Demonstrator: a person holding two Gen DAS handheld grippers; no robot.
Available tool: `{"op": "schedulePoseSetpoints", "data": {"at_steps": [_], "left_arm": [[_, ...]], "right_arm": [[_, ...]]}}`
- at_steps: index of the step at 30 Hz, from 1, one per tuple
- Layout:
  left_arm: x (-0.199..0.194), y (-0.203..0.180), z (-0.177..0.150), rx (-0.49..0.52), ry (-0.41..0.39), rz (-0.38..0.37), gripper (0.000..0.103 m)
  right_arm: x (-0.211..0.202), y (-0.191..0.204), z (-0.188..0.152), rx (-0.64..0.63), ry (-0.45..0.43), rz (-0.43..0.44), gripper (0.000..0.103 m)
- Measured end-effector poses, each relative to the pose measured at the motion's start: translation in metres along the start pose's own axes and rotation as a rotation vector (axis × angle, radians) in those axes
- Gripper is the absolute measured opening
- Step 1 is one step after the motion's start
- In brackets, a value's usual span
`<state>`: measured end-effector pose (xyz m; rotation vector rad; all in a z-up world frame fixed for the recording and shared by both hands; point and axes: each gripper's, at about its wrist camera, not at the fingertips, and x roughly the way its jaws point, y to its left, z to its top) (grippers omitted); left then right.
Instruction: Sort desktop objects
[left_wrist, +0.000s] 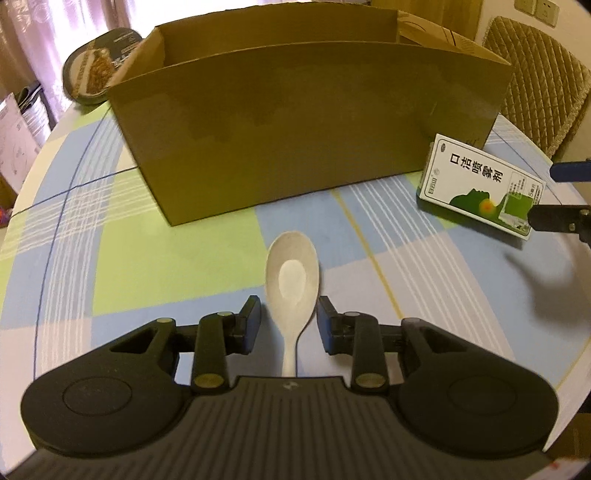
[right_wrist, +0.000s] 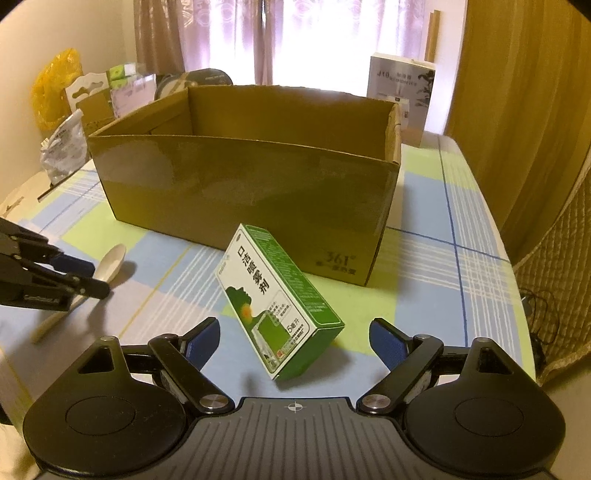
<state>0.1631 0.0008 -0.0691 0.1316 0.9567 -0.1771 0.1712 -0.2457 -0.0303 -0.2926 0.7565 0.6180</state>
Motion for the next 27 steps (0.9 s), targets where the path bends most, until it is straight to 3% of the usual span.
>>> {"op": "schedulePoseSetpoints", "data": {"at_steps": [8,17,27], "left_arm": [[0.005,0.001,0.003,0.023,-0.018,-0.009,0.030],[0.005,0.003,0.006,0.004,0.003,-0.032,0.027],[0.004,0.004,0.005,0.002,0.001,-0.037,0.027]], "right_arm": [[0.005,0.004,0.002,-0.050,-0.009,-0.004,0.087],[0.014,0.035,0.007,-0.280,-0.047,-0.007,0.087],[0.041,0.035,0.009,-0.248,0.024,0.048,0.087]]}}
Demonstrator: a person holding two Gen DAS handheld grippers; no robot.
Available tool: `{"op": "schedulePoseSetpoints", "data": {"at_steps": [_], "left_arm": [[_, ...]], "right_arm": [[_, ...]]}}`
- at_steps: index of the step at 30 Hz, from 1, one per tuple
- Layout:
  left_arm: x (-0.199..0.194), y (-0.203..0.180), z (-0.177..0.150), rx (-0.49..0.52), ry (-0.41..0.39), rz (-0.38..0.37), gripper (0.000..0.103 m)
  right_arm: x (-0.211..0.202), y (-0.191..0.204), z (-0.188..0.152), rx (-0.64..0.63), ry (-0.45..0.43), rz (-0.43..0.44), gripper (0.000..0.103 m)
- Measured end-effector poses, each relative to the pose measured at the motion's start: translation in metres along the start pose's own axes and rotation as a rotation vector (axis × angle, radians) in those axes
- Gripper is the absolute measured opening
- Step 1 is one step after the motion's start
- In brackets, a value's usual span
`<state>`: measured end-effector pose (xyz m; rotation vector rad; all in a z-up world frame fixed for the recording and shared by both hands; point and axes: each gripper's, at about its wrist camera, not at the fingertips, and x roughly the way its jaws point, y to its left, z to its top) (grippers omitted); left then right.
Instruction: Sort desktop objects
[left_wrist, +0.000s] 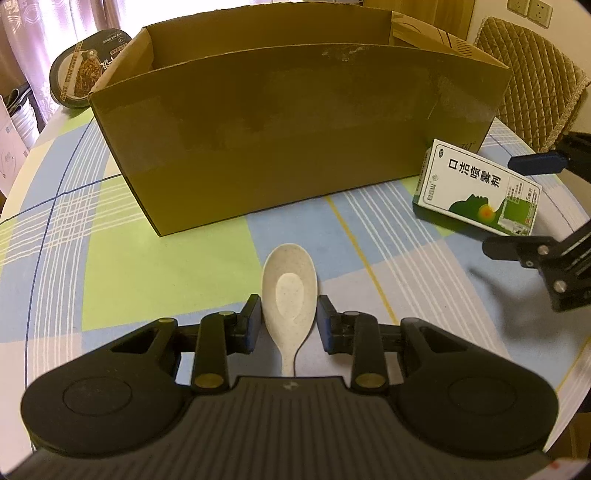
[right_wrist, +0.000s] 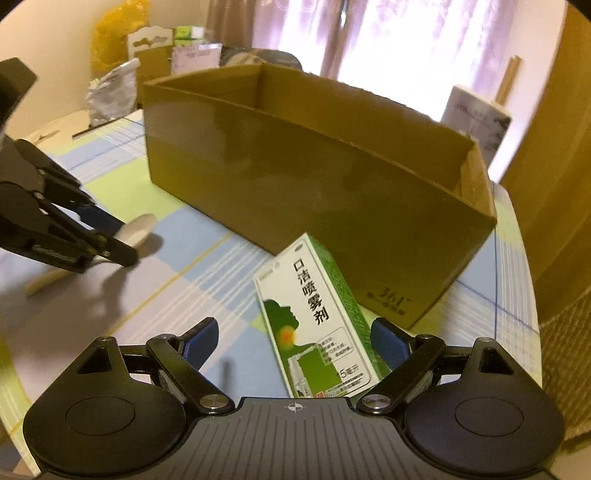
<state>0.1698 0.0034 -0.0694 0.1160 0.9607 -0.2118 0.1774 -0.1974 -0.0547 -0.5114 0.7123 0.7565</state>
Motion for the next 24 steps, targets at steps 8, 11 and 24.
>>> {"op": "schedulePoseSetpoints", "data": {"at_steps": [8,11,24], "left_arm": [[-0.003,0.000,-0.002,-0.010,0.003,-0.011,0.027],[-0.004,0.000,-0.002,-0.013,0.002,-0.011,0.027],[-0.002,-0.002,0.001,-0.035,-0.011,0.006,0.027]], "right_arm": [[0.006,-0.014,-0.011,0.126,0.062,0.068,0.087],[0.007,-0.018,-0.011,0.139,0.051,0.049,0.087],[0.013,-0.022,-0.005,0.224,0.040,0.010,0.075]]}}
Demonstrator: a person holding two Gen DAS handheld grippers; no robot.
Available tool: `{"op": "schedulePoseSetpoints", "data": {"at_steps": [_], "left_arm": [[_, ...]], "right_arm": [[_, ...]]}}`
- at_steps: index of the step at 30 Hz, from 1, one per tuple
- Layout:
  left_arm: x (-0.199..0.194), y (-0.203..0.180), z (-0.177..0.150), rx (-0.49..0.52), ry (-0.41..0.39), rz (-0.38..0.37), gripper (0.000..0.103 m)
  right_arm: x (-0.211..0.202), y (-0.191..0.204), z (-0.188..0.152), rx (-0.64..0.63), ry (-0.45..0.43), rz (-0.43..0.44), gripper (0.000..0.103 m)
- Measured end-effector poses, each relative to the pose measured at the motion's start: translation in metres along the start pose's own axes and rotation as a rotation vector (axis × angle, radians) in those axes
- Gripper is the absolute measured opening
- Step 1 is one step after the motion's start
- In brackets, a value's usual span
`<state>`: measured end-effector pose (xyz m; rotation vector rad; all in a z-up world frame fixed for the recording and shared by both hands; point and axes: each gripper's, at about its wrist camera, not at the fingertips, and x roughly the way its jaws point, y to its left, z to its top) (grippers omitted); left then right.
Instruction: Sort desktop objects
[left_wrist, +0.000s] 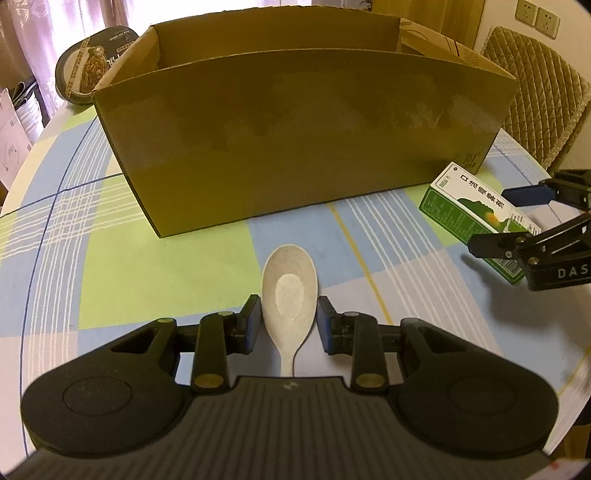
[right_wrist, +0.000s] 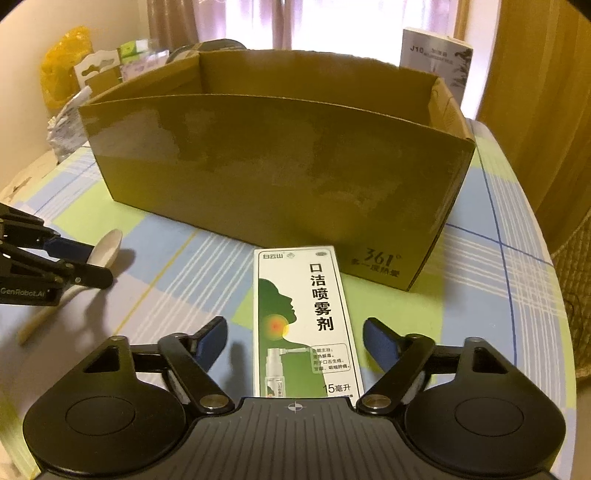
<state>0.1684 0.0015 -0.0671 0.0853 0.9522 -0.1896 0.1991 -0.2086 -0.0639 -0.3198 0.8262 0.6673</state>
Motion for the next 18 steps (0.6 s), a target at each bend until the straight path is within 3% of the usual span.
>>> {"op": "schedulePoseSetpoints", "data": {"at_steps": [2,4,18], "left_arm": [[-0.001,-0.001,0.000,0.003,-0.001,-0.002,0.026],[-0.004,-0.001,0.000,-0.002,-0.015,0.003,0.026],[-0.028,-0.005,0.002,0.004,-0.048,-0.014,0.026]], "right_arm": [[0.000,0.001,-0.001,0.004,-0.001,-0.012,0.068],[-0.001,0.000,-0.001,0.007,-0.004,-0.025,0.055],[-0.025,0.004,-0.002,0.059,-0.043,-0.031,0.053]]}}
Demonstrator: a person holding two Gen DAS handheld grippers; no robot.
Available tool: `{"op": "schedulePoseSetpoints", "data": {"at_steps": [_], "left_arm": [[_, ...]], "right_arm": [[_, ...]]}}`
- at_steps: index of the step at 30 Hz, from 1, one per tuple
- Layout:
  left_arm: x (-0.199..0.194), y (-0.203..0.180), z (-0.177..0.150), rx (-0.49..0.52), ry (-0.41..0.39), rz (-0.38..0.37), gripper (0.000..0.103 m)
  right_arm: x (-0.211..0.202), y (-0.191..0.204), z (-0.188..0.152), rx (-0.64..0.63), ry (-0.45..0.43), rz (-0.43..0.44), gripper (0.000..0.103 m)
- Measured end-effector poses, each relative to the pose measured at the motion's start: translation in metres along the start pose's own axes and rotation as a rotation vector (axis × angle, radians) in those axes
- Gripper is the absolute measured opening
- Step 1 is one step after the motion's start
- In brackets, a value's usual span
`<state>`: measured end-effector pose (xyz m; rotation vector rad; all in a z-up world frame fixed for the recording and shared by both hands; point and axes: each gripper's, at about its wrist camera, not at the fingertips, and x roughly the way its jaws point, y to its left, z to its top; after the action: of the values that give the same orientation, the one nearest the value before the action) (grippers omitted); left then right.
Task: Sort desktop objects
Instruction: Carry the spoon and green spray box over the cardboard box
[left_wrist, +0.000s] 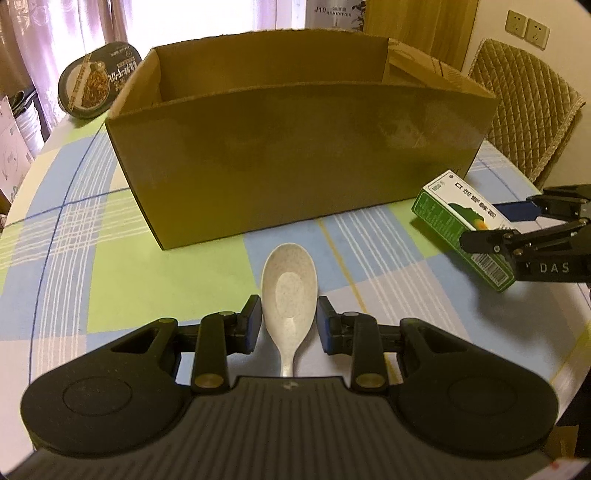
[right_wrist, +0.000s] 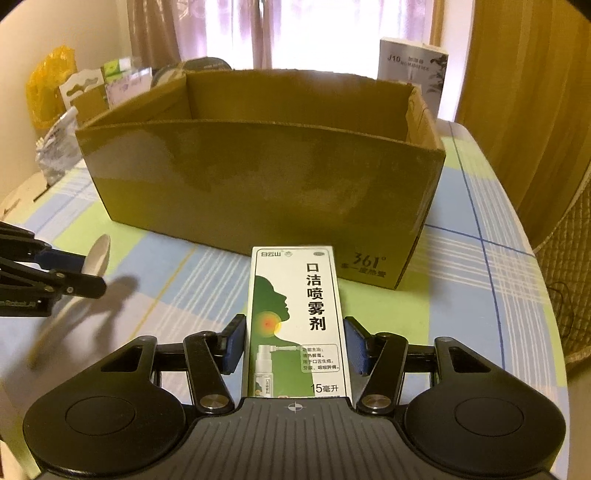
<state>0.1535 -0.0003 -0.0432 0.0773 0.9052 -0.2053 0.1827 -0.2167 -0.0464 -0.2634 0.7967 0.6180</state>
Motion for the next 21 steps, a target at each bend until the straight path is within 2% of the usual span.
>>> {"op": "schedulePoseSetpoints", "data": {"at_steps": [21], "left_arm": [[-0.047,-0.005,0.019,0.009,-0.127,0.000,0.026]], "right_arm": [[-0.049,0.021,0.016,-0.003,-0.114,0.012,0.053]]}}
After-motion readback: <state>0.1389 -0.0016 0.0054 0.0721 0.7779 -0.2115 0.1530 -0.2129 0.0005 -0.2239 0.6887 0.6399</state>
